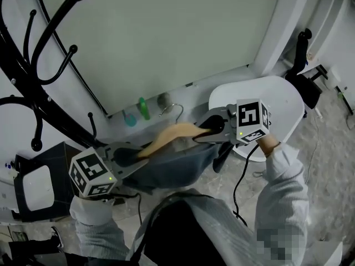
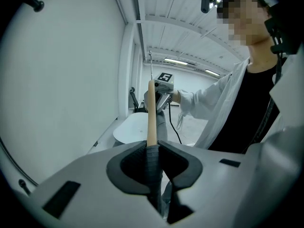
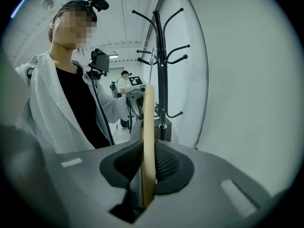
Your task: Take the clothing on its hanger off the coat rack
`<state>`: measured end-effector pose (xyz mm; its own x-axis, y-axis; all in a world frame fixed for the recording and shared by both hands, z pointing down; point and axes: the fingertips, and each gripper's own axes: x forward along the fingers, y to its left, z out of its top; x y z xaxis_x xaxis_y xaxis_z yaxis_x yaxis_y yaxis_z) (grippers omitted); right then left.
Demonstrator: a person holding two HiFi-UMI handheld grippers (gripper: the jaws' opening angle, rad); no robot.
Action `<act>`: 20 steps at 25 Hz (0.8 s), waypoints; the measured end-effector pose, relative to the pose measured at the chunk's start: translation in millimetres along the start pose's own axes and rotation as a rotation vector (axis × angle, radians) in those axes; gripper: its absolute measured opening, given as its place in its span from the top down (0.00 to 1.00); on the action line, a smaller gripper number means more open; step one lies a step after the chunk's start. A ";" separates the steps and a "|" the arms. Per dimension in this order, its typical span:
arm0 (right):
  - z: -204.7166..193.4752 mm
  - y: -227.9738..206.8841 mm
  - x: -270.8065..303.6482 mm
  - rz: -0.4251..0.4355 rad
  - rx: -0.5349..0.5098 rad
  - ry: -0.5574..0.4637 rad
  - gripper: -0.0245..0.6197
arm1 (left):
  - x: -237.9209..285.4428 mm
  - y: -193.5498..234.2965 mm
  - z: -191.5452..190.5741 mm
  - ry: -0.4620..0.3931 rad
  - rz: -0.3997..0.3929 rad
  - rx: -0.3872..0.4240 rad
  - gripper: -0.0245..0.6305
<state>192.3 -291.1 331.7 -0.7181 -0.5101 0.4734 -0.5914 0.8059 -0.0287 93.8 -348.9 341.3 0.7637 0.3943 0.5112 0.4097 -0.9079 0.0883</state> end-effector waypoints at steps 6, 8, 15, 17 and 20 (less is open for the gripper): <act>-2.3 -1.5 0.3 0.011 0.003 0.003 0.88 | 1.1 0.6 -0.7 -0.004 -0.004 -0.006 0.86; -1.2 -3.0 0.3 0.013 0.003 0.007 0.88 | 0.5 1.6 0.1 -0.007 -0.001 -0.009 0.86; 1.7 -9.3 6.8 0.024 0.000 0.014 0.88 | -3.7 9.5 -3.3 -0.016 -0.006 -0.013 0.86; 1.5 -12.1 9.1 0.025 -0.001 0.014 0.88 | -4.1 12.9 -4.9 -0.018 -0.005 -0.012 0.86; 1.6 -14.1 9.1 0.025 -0.004 0.013 0.88 | -4.0 15.2 -4.6 -0.019 -0.005 -0.007 0.86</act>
<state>193.4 -307.6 335.0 -0.7276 -0.4863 0.4839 -0.5723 0.8192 -0.0373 94.8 -364.9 344.5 0.7710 0.4018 0.4940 0.4103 -0.9068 0.0971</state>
